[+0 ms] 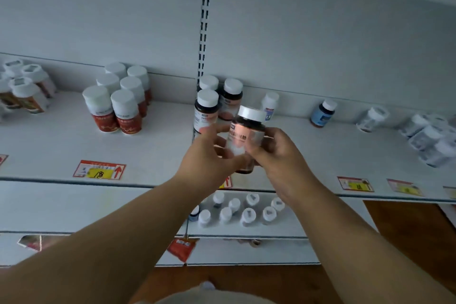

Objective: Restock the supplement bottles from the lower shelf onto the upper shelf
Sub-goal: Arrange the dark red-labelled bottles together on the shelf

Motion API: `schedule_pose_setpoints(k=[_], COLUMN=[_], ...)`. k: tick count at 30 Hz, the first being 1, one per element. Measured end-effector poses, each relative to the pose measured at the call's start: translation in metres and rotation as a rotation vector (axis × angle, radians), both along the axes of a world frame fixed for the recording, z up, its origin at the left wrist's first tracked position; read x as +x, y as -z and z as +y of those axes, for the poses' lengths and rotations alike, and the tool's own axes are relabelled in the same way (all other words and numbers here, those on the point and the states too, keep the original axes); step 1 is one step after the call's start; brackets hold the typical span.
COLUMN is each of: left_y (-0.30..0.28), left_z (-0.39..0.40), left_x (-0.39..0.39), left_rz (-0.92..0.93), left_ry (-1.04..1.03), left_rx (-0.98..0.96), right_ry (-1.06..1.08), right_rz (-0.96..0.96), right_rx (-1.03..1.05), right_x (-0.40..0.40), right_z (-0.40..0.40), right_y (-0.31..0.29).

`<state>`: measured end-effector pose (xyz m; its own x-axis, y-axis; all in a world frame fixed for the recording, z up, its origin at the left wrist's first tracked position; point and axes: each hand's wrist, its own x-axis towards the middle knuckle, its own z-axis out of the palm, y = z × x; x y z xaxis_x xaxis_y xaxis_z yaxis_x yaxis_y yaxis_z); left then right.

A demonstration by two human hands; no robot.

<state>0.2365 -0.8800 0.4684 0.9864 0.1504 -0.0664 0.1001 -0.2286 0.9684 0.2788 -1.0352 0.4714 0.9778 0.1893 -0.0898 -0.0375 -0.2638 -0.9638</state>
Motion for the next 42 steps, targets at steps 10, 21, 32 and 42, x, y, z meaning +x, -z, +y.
schedule_pose_setpoints(k=[10, 21, 32, 42], left_y=[0.013, 0.047, 0.049, 0.035], left_z=[-0.001, 0.021, 0.026, 0.04], left_x=[0.037, 0.057, 0.071, 0.035], left_rz=[-0.042, 0.071, 0.137, -0.036], left_ry=[-0.107, -0.126, -0.156, -0.071], left_rx=[0.044, 0.401, 0.496, 0.531], right_ry=[-0.263, -0.168, -0.135, 0.061], right_rz=[0.015, -0.064, -0.153, -0.176], right_rx=[-0.081, -0.216, -0.358, -0.383], right_x=[0.061, 0.11, 0.135, 0.059], right_z=[-0.005, 0.017, 0.031, 0.038], right_y=[0.003, 0.067, 0.076, 0.057])
